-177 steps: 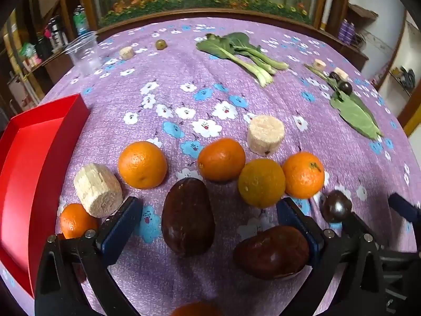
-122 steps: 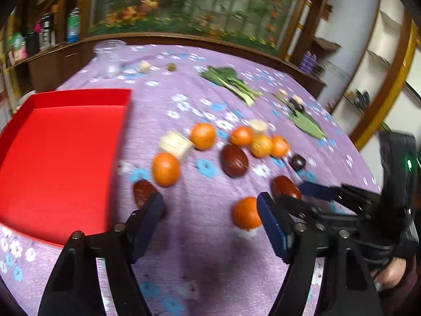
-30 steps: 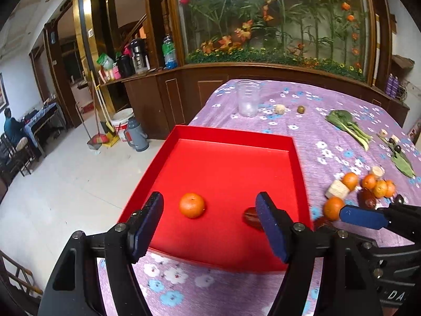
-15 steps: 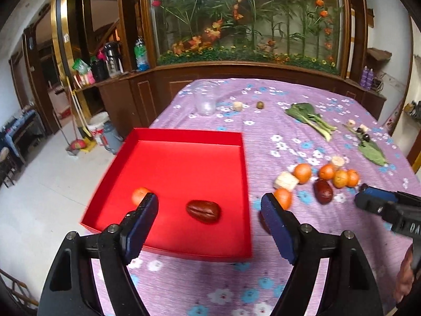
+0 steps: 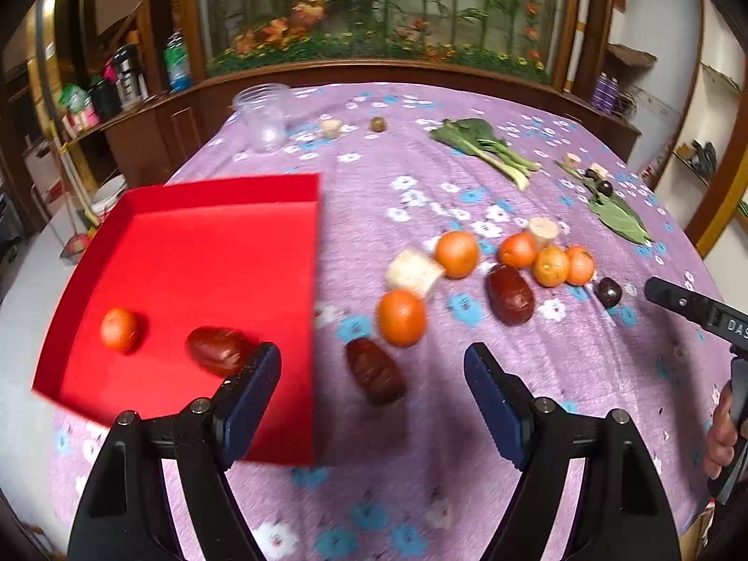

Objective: Organize fruits
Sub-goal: 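Move both open tools back over the table toward the next fruits, then grasp a brown date with the left tool while the right tool grasps a dark plum, then carry the date and plum in both tools over the red tray, then open both tools to drop the date and plum into the tray, then move the left tool to a beige root chunk while the right tool approaches an orange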

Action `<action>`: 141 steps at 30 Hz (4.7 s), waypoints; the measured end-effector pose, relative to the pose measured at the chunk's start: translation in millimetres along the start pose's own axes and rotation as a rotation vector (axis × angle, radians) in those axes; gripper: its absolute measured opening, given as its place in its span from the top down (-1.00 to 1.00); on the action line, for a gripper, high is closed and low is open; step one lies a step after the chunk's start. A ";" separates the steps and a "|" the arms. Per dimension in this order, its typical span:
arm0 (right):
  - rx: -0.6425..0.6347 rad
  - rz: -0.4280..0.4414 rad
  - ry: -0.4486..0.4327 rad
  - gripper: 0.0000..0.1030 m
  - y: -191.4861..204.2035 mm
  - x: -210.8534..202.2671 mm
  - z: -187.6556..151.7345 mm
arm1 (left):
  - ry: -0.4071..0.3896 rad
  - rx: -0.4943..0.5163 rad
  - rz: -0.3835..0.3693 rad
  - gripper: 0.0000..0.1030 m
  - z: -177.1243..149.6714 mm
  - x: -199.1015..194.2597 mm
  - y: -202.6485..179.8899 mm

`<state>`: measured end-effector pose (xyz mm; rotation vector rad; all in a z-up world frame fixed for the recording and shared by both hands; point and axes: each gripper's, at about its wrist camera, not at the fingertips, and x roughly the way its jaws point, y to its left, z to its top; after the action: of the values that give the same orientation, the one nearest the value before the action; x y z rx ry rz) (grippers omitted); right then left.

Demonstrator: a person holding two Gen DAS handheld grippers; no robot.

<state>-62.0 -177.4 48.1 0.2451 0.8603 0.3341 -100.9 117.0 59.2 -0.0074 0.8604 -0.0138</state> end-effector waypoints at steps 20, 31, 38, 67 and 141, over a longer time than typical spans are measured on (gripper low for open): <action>-0.100 -0.059 0.080 -0.18 5.7 50.7 4.4 | 0.082 0.219 -0.137 -0.35 27.8 82.2 -95.9; -0.163 -0.081 0.077 0.45 21.0 46.7 -1.7 | 0.035 0.114 -0.195 0.36 22.6 55.8 -74.6; -0.180 -0.060 0.042 0.45 41.7 23.7 -6.1 | -0.019 0.013 -0.213 0.35 15.9 15.3 -39.3; -0.371 0.048 -0.002 0.44 162.3 -8.9 -34.3 | -0.126 -0.245 -0.145 0.35 -32.4 -55.5 79.7; -0.139 0.098 0.043 -0.04 121.8 25.4 -17.5 | -0.108 -0.322 -0.025 -0.49 -10.3 -70.5 119.7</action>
<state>-83.1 -54.2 61.2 0.1520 0.8646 0.4905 -153.6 237.7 104.5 -0.3185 0.7469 0.1009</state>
